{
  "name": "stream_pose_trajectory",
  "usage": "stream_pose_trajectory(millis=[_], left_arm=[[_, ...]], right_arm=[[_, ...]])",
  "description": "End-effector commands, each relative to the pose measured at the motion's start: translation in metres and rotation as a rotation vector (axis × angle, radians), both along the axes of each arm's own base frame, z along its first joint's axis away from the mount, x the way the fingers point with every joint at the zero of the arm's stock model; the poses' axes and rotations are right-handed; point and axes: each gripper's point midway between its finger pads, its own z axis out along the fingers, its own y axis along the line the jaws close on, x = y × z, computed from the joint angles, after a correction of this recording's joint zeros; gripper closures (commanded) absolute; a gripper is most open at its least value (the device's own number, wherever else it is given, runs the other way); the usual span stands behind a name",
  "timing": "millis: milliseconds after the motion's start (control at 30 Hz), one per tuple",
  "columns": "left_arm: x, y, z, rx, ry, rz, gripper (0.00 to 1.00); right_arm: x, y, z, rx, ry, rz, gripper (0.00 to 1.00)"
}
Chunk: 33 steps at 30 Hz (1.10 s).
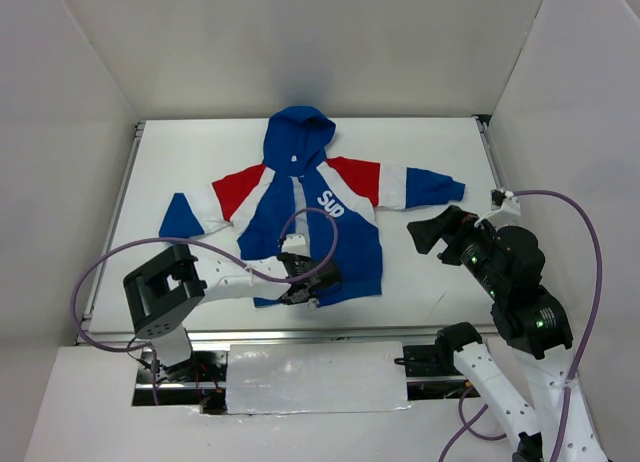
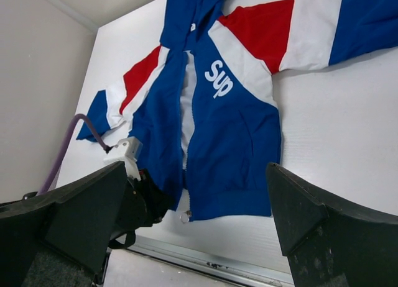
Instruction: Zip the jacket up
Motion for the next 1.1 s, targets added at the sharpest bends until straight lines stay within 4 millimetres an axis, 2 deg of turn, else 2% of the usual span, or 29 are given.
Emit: stream_pose_trajectory(millis=[0, 67, 100, 133, 167, 200, 233, 267, 300, 333, 400, 433, 467, 500, 533, 567, 600, 633, 667, 700, 767, 800, 867, 900, 967, 1000, 1067], left_arm=[[-0.016, 0.008, -0.029, -0.021, 0.096, 0.029, 0.88], [-0.017, 0.004, -0.024, -0.075, 0.09, 0.009, 0.97], [-0.012, -0.004, -0.019, -0.125, 0.069, -0.011, 1.0], [-0.011, -0.006, -0.01, -0.171, 0.049, -0.023, 1.0], [-0.012, -0.01, -0.005, -0.211, 0.04, -0.045, 1.0], [-0.005, -0.023, 0.006, -0.281, -0.004, -0.081, 1.0], [-0.008, -0.021, 0.007, -0.305, -0.015, -0.092, 1.0], [-0.002, -0.033, 0.028, -0.401, -0.069, -0.11, 1.0], [-0.004, -0.028, 0.027, -0.414, -0.08, -0.119, 1.0], [-0.001, -0.031, 0.045, -0.476, -0.122, -0.122, 1.0], [0.003, -0.036, 0.061, -0.566, -0.181, -0.135, 1.0], [0.001, -0.028, 0.055, -0.577, -0.186, -0.132, 1.0], [0.006, -0.034, 0.077, -0.671, -0.245, -0.137, 1.0], [0.001, -0.027, 0.069, -0.686, -0.239, -0.143, 1.0], [0.005, -0.03, 0.09, -0.773, -0.296, -0.142, 1.0], [0.005, -0.027, 0.093, -0.798, -0.315, -0.142, 1.0], [0.002, -0.02, 0.086, -0.805, -0.318, -0.137, 1.0], [0.002, -0.018, 0.098, -0.851, -0.348, -0.137, 1.0], [0.001, -0.015, 0.098, -0.87, -0.369, -0.14, 1.0], [0.002, -0.017, 0.107, -0.896, -0.389, -0.144, 1.0], [0.001, -0.013, 0.114, -0.923, -0.42, -0.148, 1.0], [-0.001, -0.011, 0.111, -0.927, -0.42, -0.151, 1.0], [-0.001, -0.012, 0.122, -0.977, -0.451, -0.165, 1.0], [-0.004, -0.011, 0.118, -0.985, -0.45, -0.171, 1.0], [-0.005, -0.013, 0.129, -1.038, -0.474, -0.19, 1.0], [-0.006, -0.012, 0.126, -1.042, -0.475, -0.191, 1.0], [-0.007, -0.012, 0.129, -1.055, -0.481, -0.198, 1.0]], right_arm=[[0.004, 0.006, 0.012, 0.0, -0.057, 0.036, 0.0], [0.005, 0.012, 0.008, 0.004, -0.052, 0.064, 0.01], [0.005, 0.015, 0.006, 0.006, -0.052, 0.084, 0.01], [0.003, 0.026, -0.004, 0.015, -0.028, 0.144, 0.02], [0.004, 0.032, -0.003, 0.027, -0.044, 0.178, 0.03], [0.004, 0.039, -0.007, 0.041, -0.033, 0.217, 0.03], [0.005, 0.048, -0.015, 0.053, -0.009, 0.26, 0.04], [0.002, 0.063, -0.025, 0.08, 0.008, 0.348, 0.06], [0.001, 0.071, -0.03, 0.107, 0.027, 0.392, 0.07], [0.003, 0.08, -0.053, 0.122, 0.092, 0.431, 0.1], [0.001, 0.098, -0.058, 0.167, 0.092, 0.526, 0.12], [-0.002, 0.109, -0.068, 0.188, 0.132, 0.563, 0.12], [0.001, 0.116, -0.078, 0.196, 0.128, 0.575, 0.13], [0.0, 0.122, -0.084, 0.2, 0.139, 0.588, 0.14], [-0.004, 0.135, -0.094, 0.208, 0.153, 0.623, 0.14], [-0.006, 0.14, -0.098, 0.216, 0.164, 0.64, 0.14], [-0.006, 0.145, -0.107, 0.22, 0.193, 0.644, 0.15], [-0.009, 0.153, -0.112, 0.243, 0.198, 0.667, 0.16], [-0.013, 0.156, -0.125, 0.258, 0.227, 0.684, 0.17], [-0.011, 0.161, -0.115, 0.283, 0.193, 0.693, 0.19], [-0.017, 0.171, -0.119, 0.356, 0.187, 0.729, 0.26], [-0.018, 0.175, -0.125, 0.372, 0.21, 0.735, 0.28], [-0.025, 0.188, -0.125, 0.403, 0.203, 0.778, 0.31], [-0.025, 0.193, -0.134, 0.4, 0.233, 0.778, 0.31], [-0.029, 0.205, -0.134, 0.414, 0.231, 0.795, 0.35], [-0.027, 0.209, -0.142, 0.415, 0.258, 0.79, 0.37], [-0.03, 0.218, -0.135, 0.445, 0.23, 0.832, 0.42]])
